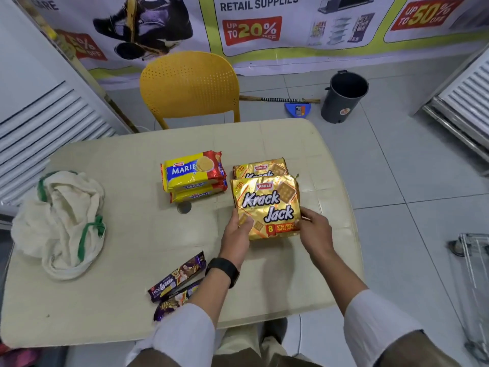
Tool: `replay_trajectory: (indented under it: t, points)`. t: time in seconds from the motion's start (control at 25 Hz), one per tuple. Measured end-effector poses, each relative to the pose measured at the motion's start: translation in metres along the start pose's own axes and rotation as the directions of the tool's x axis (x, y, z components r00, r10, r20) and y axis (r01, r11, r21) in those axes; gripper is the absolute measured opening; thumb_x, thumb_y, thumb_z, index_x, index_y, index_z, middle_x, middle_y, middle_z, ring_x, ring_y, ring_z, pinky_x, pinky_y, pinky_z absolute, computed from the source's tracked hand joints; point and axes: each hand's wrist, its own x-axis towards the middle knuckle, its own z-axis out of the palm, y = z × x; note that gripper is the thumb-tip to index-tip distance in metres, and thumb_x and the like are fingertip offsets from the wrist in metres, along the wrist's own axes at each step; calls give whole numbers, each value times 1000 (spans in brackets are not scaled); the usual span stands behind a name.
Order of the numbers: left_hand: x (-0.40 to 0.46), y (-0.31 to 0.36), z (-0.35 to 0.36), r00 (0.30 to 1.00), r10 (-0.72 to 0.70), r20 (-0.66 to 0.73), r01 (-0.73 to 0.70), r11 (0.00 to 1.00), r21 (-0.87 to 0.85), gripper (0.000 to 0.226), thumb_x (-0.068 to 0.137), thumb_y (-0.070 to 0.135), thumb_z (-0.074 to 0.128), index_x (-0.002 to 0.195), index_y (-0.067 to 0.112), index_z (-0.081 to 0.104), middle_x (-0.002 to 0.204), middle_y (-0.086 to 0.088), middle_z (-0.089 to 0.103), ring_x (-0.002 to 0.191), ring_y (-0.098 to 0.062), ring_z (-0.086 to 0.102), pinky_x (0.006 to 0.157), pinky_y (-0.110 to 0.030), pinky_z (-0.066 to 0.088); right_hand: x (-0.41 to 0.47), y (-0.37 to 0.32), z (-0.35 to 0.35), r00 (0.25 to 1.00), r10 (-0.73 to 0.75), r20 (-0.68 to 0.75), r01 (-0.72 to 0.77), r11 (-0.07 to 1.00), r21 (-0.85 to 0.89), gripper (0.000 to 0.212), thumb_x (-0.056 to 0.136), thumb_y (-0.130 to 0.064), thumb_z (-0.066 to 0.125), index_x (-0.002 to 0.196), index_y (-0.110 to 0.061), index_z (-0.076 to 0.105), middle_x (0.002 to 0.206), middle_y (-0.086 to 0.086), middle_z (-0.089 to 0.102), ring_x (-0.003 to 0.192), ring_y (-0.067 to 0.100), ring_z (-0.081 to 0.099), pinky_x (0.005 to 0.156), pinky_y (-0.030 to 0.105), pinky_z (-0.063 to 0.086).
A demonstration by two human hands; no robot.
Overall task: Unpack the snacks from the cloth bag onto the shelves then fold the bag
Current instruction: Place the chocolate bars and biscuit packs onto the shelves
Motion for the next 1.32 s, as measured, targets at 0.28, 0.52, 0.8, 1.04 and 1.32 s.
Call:
replay_trajectory:
  t: [0.28, 0.52, 0.8, 1.04, 1.32]
  points:
    - [95, 63, -1, 995, -10, 104, -1, 994, 110, 50, 102, 24, 53, 152, 23, 45, 151, 2, 52, 137, -19, 49, 114, -37, 38, 86, -58, 24, 998, 45, -32, -49, 989, -140, 40, 80, -7, 52, 106, -22, 78, 93, -5, 75, 85, 13, 67, 62, 26, 49]
    - [118, 47, -16, 987, -78, 140, 58, 989, 139, 63, 101, 25, 56, 158, 22, 31, 158, 6, 40, 141, -11, 40, 109, -26, 34, 99, -47, 42, 998, 40, -38, -48, 969, -242, 38, 80, -5, 54, 108, -20, 76, 102, 4, 76, 91, 23, 68, 67, 27, 50]
    - [71, 21, -123, 999, -13, -52, 13, 1000, -2, 46, 96, 11, 61, 142, 9, 56, 133, -6, 67, 125, -21, 62, 100, -31, 50, 28, -29, 64, 889, -413, -197, 320, 868, -379, 46, 87, -6, 54, 132, -10, 64, 120, 10, 67, 110, 27, 62, 96, 34, 46]
    - [-44, -76, -209, 860, -95, -501, 0, 983, -186, 30, 95, 10, 63, 125, 12, 68, 120, -10, 72, 113, -22, 68, 98, -34, 54, -67, 34, 125, 948, -223, 227, 273, 935, -224, 36, 90, -6, 62, 124, -11, 71, 110, 5, 74, 100, 16, 67, 99, 37, 54]
    - [-97, -171, -216, 821, -229, -523, 218, 972, -84, 18, 94, 14, 62, 105, 14, 76, 105, -2, 68, 101, -22, 62, 87, -27, 48, -107, 72, 170, 930, 19, 368, 118, 930, -347, 41, 90, -21, 70, 130, -13, 70, 125, 13, 72, 112, 27, 67, 105, 39, 50]
